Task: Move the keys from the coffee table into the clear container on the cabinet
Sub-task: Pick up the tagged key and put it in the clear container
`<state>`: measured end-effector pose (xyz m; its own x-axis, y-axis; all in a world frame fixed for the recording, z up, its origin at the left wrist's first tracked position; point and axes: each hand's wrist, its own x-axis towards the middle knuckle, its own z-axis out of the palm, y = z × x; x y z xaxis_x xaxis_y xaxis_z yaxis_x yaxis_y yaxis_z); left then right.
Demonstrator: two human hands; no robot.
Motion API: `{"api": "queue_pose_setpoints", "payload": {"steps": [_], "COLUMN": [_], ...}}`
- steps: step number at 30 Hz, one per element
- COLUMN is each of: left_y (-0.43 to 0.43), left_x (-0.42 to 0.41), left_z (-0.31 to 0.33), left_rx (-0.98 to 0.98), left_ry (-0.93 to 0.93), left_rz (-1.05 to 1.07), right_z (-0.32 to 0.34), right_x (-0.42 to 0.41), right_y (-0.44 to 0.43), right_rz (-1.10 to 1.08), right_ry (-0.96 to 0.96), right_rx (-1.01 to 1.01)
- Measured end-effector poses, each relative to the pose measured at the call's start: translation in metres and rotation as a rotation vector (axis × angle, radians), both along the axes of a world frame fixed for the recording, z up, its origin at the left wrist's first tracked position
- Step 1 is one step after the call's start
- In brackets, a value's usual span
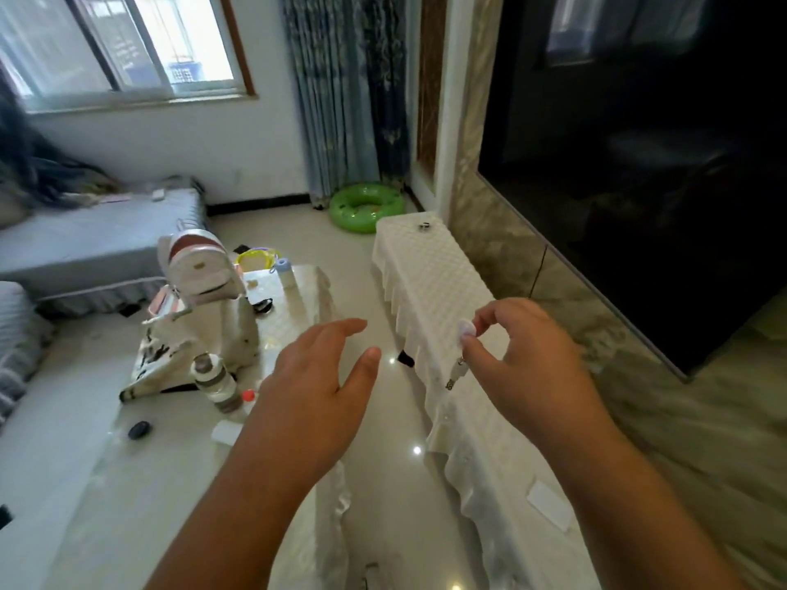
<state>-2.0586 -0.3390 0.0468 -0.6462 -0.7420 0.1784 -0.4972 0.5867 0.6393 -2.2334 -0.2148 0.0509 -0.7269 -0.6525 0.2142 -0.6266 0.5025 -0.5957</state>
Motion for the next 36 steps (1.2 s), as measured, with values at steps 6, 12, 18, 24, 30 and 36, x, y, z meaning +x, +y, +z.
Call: {"api": "queue_pose_setpoints", "payload": {"steps": [6, 12, 18, 24, 30, 36], "left_y": [-0.058, -0.145, -0.213, -0.268, -0.340, -0.411], "left_x": [-0.027, -0.052, -0.073, -0.100, -0.153, -0.223], "left_z": [-0.005, -0.004, -0.008, -0.014, -0.014, 0.001], "left_rx": [0.034, 0.046, 0.067, 0.080, 0.003, -0.073], "left_ry": [0.006, 0.062, 0.024, 0.011, -0.020, 0.003], "left_rz": [0.018, 0.049, 0.076, 0.099, 0.165, 0.249], "right_z": [0.000, 0.008, 0.004, -0.006, -0.015, -0.010], "right_x": [-0.031, -0.059, -0.084, -0.122, -0.185, -0.257], "right_y": [-0.059, -0.154, -0.224, -0.292, -0.374, -0.461], "right_rz": [0.050, 0.084, 0.115, 0.152, 0.206, 0.296], "right_ry": [0.035, 0.095, 0.083, 0.045, -0.005, -0.015], "right_rx": [0.021, 0.008, -0.042, -0.047, -0.075, -0.083]}}
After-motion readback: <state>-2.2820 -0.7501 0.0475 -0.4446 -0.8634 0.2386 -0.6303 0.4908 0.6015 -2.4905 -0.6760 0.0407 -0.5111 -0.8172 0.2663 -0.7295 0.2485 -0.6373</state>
